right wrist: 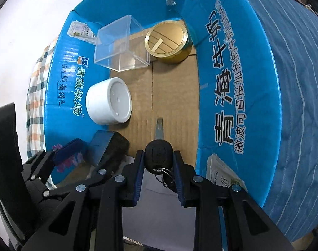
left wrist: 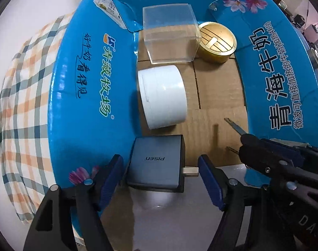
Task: Organize rigid objects
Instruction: 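Release the charger and key into the blue box and withdraw both grippers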
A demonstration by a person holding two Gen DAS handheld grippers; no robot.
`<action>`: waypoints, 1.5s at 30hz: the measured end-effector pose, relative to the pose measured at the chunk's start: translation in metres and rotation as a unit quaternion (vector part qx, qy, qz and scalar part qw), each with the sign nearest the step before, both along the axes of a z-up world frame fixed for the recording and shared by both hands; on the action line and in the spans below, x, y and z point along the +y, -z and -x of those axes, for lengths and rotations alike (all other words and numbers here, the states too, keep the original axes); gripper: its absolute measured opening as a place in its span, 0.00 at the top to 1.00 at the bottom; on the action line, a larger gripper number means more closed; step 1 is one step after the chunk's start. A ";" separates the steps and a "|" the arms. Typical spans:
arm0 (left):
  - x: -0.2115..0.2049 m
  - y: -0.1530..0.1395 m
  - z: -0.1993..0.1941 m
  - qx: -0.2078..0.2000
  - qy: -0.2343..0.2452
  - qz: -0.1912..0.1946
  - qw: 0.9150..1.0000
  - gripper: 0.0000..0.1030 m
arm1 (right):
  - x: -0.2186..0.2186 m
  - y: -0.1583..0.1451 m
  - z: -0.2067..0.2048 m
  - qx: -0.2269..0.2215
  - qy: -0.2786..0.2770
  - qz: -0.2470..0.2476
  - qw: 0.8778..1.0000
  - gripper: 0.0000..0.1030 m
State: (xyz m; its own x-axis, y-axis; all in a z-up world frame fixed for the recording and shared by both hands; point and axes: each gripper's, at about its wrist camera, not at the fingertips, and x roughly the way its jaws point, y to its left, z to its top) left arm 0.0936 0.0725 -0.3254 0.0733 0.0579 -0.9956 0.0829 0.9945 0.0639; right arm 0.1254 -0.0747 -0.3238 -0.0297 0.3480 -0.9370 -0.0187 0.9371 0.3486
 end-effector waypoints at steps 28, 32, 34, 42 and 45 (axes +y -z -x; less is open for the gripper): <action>0.024 -0.090 0.027 -0.095 -0.063 0.004 0.993 0.02 | -0.018 -0.088 0.019 -0.080 -0.014 0.009 0.997 0.08; 0.022 -0.115 0.040 -0.114 -0.073 0.010 0.991 0.02 | -0.034 -0.121 0.028 -0.107 -0.012 -0.007 0.994 0.08; 0.021 -0.127 0.044 -0.126 -0.078 0.012 0.989 0.02 | -0.042 -0.136 0.034 -0.123 -0.015 -0.007 0.992 0.08; 0.009 -0.172 0.058 -0.166 -0.082 0.012 0.983 0.02 | -0.065 -0.179 0.054 -0.161 -0.026 -0.012 0.986 0.08; -0.001 -0.187 0.062 -0.180 -0.079 0.013 0.980 0.02 | -0.076 -0.194 0.060 -0.174 -0.023 -0.014 0.984 0.08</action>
State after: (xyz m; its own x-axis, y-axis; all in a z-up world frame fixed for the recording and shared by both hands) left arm 0.0312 0.0718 -0.1387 0.4120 0.0729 -0.9082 -0.0966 0.9947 0.0360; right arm 0.0654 -0.1510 -0.1303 0.2758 0.3802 -0.8828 -0.1843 0.9223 0.3396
